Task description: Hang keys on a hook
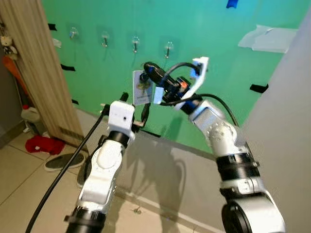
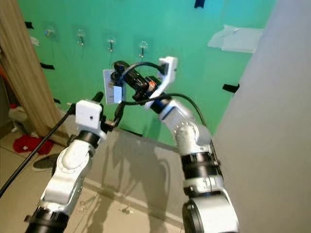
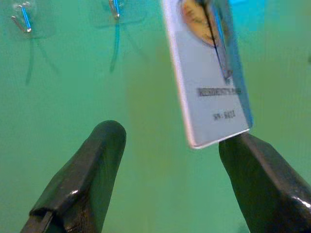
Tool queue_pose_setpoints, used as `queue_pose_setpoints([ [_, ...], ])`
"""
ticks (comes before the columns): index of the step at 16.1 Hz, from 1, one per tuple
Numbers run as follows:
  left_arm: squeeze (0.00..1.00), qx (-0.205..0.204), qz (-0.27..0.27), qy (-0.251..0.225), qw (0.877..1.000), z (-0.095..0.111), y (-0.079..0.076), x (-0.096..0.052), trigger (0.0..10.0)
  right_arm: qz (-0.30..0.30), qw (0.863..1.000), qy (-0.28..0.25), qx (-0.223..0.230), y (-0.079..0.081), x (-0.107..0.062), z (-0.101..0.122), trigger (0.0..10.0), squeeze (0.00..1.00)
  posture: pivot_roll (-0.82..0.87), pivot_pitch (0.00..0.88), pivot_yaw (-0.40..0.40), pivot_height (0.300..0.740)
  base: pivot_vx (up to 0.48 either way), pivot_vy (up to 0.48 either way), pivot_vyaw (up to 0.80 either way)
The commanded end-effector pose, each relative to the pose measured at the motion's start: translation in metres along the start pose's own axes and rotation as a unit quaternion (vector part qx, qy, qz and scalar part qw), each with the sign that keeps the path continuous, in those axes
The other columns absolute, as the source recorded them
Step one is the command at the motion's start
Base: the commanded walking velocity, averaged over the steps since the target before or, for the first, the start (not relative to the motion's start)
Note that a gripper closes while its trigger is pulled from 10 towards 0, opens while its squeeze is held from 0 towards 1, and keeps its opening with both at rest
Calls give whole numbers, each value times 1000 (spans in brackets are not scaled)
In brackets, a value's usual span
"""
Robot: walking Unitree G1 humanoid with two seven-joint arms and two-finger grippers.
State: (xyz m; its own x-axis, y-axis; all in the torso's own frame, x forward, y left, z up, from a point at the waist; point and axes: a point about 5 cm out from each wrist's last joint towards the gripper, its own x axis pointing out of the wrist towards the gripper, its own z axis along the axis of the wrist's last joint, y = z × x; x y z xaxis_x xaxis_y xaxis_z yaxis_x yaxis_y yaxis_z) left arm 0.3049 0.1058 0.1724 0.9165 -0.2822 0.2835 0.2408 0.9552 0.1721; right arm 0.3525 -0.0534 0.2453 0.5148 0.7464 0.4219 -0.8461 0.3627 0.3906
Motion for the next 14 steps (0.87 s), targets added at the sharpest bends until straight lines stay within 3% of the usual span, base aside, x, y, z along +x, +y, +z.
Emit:
queue_pose_setpoints([
  [1, 0, 0, -16, -13, 1000, 7, -5, 0, 10000, 4, 1000, -9, -19, 0, 5, 7, 10000, 0, 6, 0, -64, 740, 0, 0, 0],
  [5, 0, -7, -41, -11, 999, 8, -13, -7, 10000, -44, 995, -45, -71, -14, 15, 24, 10000, 0, 22, 0, -79, 740, 0, 0, 0],
  [9, 0, -14, -44, -4, 999, 7, -15, -11, 10000, -34, 993, -73, -88, -8, 17, 39, 10000, 0, 12, 0, -79, 740, 0, 0, 0],
  [12, 0, -19, -50, -2, 999, 7, -19, -11, 10000, -17, 993, -86, -78, -1, 15, 45, 10000, 0, 1, 0, -73, 740, 0, 0, 0],
  [14, 0, -22, -54, -1, 998, 7, -20, -10, 10000, -27, 994, -92, -57, -4, 11, 47, 10000, 0, -7, 0, -67, 740, 0, 0, 0],
])
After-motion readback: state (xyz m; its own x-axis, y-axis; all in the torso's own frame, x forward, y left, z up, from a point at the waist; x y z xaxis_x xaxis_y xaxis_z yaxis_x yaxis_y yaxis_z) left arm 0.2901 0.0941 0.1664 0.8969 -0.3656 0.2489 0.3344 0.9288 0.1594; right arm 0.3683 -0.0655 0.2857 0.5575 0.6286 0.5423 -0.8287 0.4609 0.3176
